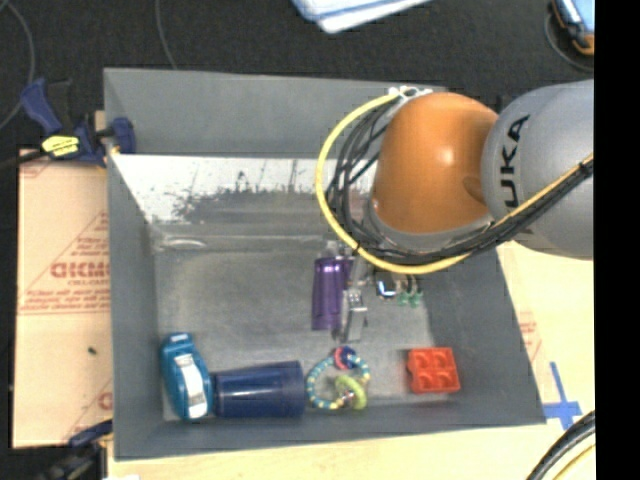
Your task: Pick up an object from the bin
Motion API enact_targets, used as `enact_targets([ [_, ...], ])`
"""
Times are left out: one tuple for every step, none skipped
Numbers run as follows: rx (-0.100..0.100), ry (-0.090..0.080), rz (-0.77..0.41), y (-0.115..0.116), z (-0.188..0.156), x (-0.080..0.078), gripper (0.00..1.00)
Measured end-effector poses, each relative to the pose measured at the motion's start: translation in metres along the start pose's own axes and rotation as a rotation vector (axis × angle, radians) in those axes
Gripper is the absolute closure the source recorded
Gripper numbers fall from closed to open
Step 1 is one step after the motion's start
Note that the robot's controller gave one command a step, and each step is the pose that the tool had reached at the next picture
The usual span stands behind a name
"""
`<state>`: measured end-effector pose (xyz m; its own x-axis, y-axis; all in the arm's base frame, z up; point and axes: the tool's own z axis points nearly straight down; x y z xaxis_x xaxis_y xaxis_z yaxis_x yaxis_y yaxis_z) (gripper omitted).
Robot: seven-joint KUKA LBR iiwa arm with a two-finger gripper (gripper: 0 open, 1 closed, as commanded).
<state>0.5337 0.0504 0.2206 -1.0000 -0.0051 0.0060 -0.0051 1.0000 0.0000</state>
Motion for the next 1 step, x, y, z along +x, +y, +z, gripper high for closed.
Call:
enact_targets([
  [-0.001,-0.009,0.003,-0.0003,-0.0047,-0.0015,0.00],
])
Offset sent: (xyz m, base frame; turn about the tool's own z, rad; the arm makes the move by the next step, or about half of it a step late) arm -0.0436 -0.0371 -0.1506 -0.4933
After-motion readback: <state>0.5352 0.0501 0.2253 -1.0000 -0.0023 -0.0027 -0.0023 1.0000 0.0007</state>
